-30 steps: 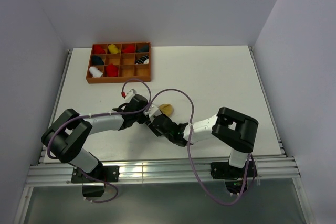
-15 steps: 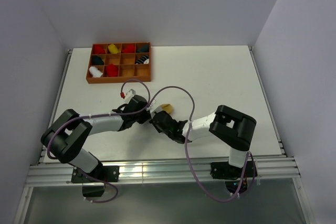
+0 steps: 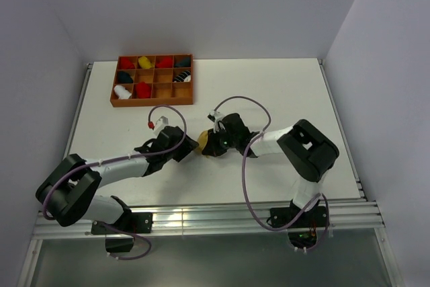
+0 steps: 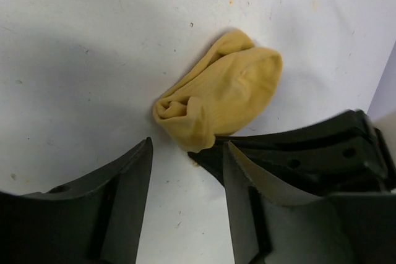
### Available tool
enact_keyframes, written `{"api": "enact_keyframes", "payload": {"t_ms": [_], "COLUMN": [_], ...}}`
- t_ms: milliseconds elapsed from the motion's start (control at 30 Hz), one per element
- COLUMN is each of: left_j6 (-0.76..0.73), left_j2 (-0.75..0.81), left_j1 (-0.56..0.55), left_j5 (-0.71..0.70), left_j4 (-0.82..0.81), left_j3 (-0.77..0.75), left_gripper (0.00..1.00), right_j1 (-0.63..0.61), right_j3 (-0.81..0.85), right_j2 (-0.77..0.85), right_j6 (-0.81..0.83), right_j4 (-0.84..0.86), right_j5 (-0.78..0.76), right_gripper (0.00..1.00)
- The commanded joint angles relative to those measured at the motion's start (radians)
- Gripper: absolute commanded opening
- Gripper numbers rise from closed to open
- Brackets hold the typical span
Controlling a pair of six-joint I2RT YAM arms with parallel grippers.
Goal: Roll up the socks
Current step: Roll the sock at the center of the board.
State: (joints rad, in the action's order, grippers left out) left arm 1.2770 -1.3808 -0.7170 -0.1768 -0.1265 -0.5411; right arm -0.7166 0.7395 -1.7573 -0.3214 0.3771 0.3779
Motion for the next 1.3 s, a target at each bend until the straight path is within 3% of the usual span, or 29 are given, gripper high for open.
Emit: {"api": "enact_keyframes", "payload": {"t_ms": [0, 200, 533, 600, 633, 700, 733, 800, 833, 967, 1000, 1133, 1267], "left_j6": [0.025, 0.035, 0.035, 0.03, 0.027, 0.024, 0.024, 0.024, 0.024, 0.001, -0.007, -0.034, -0.059], "left_j2": [0.028, -0.021, -0.132, -0.159, -0.168, -0.193, -0.196, -0.202, -0.202, -0.198, -0.198, -0.199, -0.205], "left_j1": [-0.006, -0.006, -0.004, -0.004, -0.004, -0.004, -0.004, -0.004, -0.004, -0.006, -0.004, -0.006, -0.006], "left_j5": [0.002, 0.008, -0.03, -0.033, -0.032, -0.023, -0.018, -0.004, 0.002, 0.011, 0.011, 0.026, 0.036], "left_j4": [-0.055, -0.05, -0.027, -0.018, -0.001, 0.019, 0.024, 0.028, 0.031, 0.088, 0.123, 0.211, 0.274], "left_j3": [0.02, 0.004, -0.066, -0.075, -0.088, -0.097, -0.1, -0.099, -0.097, -0.125, -0.135, -0.192, -0.237], "left_gripper": [0.55, 0.54, 0.52, 0.46, 0.35, 0.24, 0.11, 0.0, 0.0, 0.0, 0.0, 0.0, 0.0], "right_j1": [0.035, 0.103, 0.117, 0.118, 0.118, 0.12, 0.118, 0.115, 0.103, 0.039, 0.02, -0.089, -0.167], "right_j3": [0.05, 0.078, 0.112, 0.112, 0.11, 0.098, 0.077, 0.063, 0.051, 0.02, 0.0, -0.067, -0.129], "right_j2": [-0.062, -0.139, -0.2, -0.205, -0.203, -0.188, -0.159, -0.121, -0.076, 0.056, 0.111, 0.231, 0.292], "right_j6": [-0.088, -0.203, -0.231, -0.232, -0.231, -0.223, -0.211, -0.177, -0.136, -0.03, -0.007, 0.082, 0.157], "right_j4": [-0.009, 0.014, -0.027, -0.027, -0.024, 0.006, 0.02, 0.008, -0.003, -0.065, -0.072, -0.041, 0.051], "right_j5": [0.26, 0.364, 0.38, 0.381, 0.385, 0.38, 0.374, 0.313, 0.281, 0.104, -0.009, -0.263, -0.401], "right_gripper": [0.0, 0.0, 0.0, 0.0, 0.0, 0.0, 0.01, 0.08, 0.18, 0.33, 0.37, 0.39, 0.42]}}
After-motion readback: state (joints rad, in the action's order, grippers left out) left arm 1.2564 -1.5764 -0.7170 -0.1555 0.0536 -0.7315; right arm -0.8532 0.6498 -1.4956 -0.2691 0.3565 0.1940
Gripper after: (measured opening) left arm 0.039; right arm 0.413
